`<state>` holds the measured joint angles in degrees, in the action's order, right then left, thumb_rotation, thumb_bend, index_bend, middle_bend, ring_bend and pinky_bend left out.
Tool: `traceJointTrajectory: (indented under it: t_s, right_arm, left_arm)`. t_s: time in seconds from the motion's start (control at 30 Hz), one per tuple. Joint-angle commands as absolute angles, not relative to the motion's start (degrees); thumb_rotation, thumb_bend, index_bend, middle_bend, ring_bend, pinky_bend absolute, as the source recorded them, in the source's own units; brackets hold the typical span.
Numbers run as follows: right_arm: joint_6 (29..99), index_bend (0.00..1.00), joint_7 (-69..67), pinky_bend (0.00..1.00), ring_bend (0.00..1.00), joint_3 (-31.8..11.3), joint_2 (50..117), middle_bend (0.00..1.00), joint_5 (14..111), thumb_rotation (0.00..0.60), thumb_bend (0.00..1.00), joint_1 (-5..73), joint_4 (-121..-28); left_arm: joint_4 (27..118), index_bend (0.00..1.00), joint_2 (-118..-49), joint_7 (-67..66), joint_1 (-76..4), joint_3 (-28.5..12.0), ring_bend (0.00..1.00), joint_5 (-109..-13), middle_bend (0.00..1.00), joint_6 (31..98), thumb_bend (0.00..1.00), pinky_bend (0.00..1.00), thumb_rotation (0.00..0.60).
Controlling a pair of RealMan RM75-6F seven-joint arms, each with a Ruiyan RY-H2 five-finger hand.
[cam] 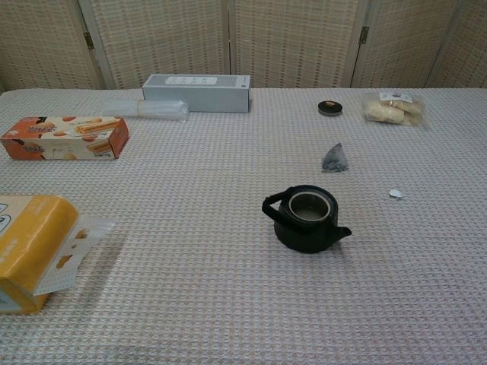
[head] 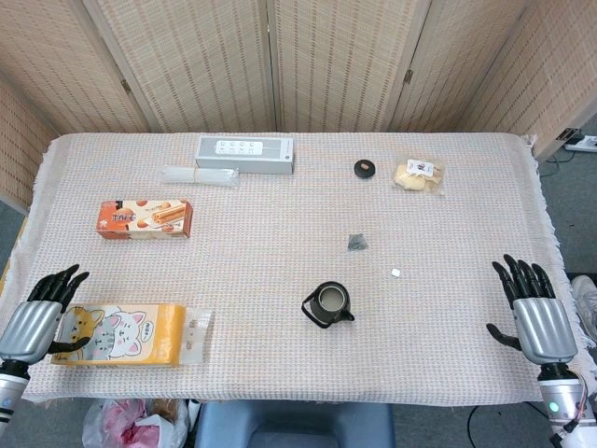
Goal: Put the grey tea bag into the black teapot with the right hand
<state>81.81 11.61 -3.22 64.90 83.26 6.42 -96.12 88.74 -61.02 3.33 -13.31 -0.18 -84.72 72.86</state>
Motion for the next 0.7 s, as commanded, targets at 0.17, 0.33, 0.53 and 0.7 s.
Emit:
traceJointTrajectory:
  t_s: [0.17,0.33,0.53,0.7]
  right_arm:
    - [80.7,0.0,12.1,0.0,0.0,-3.3,64.8,0.0,82.5,0.6,0.09,6.8,-95.9]
    - [80.4,0.0,12.9,0.0,0.0,-3.2,65.4,0.0,82.7,0.6,0.09,7.0,-95.7]
    - [78.5,0.0,15.5,0.0,0.0,-4.0,68.3,0.0,81.8,0.6,0.09,8.7,-93.8]
    - [74.6,0.0,16.2,0.0,0.0,-6.2,75.6,0.0,80.6,0.6,0.1,13.0,-85.7]
  left_arm:
    - [89.0,0.0,-61.3,2.2,-13.4,-0.2,0.0,-84.5,0.0,72.6,0.14,0.09,0.6]
    - [89.3,0.0,-61.1,2.6,-13.3,0.2,0.0,-85.8,0.0,73.2,0.14,0.09,0.6]
    - [89.1,0.0,-60.7,4.3,-13.0,0.2,0.0,-85.6,0.0,73.5,0.14,0.09,0.6]
    - [88.8,0.0,-60.3,5.7,-12.7,0.3,0.0,-85.5,0.0,73.6,0.14,0.09,0.6]
